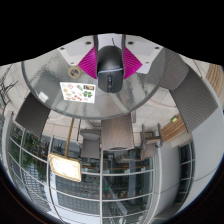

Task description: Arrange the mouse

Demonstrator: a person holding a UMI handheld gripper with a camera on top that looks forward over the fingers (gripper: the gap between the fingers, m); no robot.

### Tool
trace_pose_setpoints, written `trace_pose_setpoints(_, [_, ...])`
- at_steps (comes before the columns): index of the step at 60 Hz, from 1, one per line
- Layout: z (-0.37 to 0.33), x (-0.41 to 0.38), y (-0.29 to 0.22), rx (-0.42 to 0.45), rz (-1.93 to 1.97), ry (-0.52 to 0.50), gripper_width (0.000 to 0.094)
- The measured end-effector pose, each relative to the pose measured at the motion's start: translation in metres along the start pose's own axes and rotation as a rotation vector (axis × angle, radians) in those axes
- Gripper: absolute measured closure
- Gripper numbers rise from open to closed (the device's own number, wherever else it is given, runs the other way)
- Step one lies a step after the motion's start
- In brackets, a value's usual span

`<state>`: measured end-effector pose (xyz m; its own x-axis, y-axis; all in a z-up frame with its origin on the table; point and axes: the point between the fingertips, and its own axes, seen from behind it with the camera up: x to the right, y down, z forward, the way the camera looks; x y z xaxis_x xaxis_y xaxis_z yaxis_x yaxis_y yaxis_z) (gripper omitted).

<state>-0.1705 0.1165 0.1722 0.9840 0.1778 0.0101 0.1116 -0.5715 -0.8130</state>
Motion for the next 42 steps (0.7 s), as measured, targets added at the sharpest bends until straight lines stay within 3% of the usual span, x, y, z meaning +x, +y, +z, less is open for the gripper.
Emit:
trace_pose_setpoints(9, [0.057, -0.045, 0.094, -0.176, 0.043, -0.015, 0.0625])
trace_pose_setpoints(16, [0.077, -0.055, 0.148, -0.255, 0.045, 0.0, 0.0625])
trace_pose_setpoints(29, [0.086, -0.053, 0.168, -0.246, 0.047, 0.023, 0.0617])
trace_pose_setpoints(38, [0.087, -0.052, 0.17, -0.244, 0.057, 0.02, 0.0439])
trace_pose_setpoints(42, [0.078, -0.046, 0.164, -0.257, 0.094, 0.034, 0.0222])
